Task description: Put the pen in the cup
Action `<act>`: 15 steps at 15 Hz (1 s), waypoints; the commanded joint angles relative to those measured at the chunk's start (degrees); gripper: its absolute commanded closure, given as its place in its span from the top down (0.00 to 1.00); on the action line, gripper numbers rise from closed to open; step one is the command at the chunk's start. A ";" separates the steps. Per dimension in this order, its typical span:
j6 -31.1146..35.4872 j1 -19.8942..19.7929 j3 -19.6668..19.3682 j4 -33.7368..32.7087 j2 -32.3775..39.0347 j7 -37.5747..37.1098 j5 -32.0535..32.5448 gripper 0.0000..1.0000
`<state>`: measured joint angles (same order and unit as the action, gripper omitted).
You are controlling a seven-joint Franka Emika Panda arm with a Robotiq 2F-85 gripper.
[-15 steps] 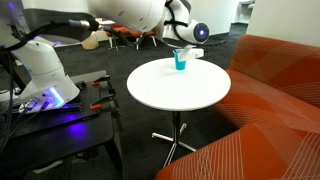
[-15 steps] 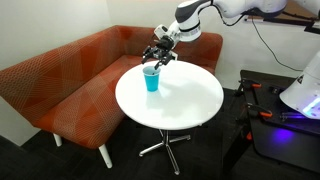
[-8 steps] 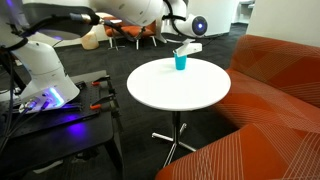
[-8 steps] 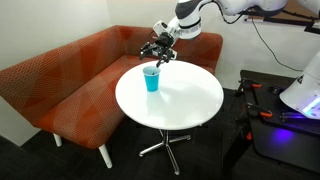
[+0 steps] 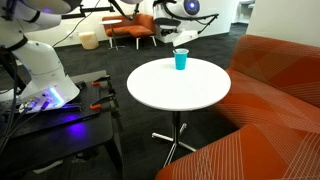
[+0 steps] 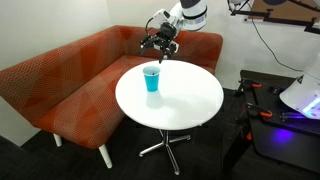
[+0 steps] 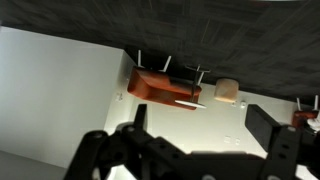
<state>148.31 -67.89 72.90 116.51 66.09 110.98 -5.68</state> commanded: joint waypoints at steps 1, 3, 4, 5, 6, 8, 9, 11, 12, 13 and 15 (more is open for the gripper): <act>4.45 -2.13 1.49 6.63 -9.87 -3.17 0.52 1.00; 6.64 -2.88 2.55 9.03 -13.97 -5.01 1.05 1.00; 7.54 -3.21 3.04 9.95 -15.68 -5.75 1.30 1.00; 8.21 -3.58 3.65 10.87 -17.56 -6.87 1.60 1.00; 8.61 -3.83 4.19 11.50 -19.18 -7.76 1.94 1.00; 9.02 -4.57 5.49 12.83 -22.56 -9.61 2.62 1.00; 9.13 -5.13 6.23 13.54 -24.23 -10.53 3.06 1.00; 9.13 -6.10 7.63 14.49 -27.18 -12.08 3.78 1.00; 9.22 -6.53 8.28 14.84 -28.75 -13.06 4.05 1.00; 8.95 -7.31 9.09 15.24 -29.76 -13.47 4.23 1.00; 8.74 -8.35 10.24 15.70 -32.01 -14.41 4.47 1.00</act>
<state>155.47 -73.50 80.77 129.60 40.11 99.74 -2.19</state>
